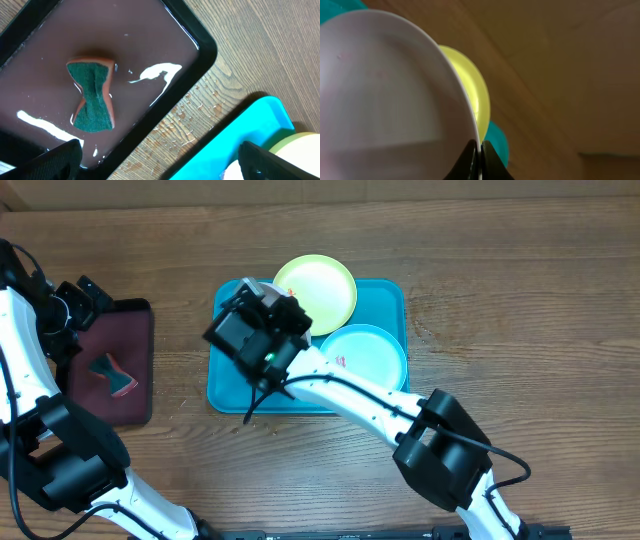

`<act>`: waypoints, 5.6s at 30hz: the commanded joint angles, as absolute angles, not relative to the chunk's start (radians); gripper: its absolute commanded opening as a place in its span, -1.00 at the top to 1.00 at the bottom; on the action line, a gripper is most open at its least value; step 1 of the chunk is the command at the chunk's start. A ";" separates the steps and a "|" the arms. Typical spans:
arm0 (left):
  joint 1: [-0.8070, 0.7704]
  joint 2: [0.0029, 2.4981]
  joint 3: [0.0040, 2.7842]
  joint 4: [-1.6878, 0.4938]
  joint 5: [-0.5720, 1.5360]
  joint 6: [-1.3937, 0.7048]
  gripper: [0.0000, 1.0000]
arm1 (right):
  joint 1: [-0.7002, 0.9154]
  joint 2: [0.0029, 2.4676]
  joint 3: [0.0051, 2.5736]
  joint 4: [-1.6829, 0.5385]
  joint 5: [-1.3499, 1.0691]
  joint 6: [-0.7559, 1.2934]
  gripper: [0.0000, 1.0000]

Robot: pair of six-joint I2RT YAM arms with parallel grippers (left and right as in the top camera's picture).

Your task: Clean dirty plates on tray and stack at the side

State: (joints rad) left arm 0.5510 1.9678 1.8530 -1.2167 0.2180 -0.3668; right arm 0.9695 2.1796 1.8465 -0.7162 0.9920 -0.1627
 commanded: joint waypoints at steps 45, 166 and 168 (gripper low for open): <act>0.545 1.969 1.864 -1.219 0.237 -0.367 -0.99 | 0.549 1.892 1.872 -0.804 0.200 0.248 0.92; 0.545 1.969 1.864 -1.219 0.237 -0.367 -1.00 | 0.614 2.051 1.402 -0.162 -0.133 0.319 0.84; 0.545 1.969 1.864 -1.219 0.237 -0.366 -1.00 | 0.628 2.051 1.402 -0.173 -0.092 0.320 0.82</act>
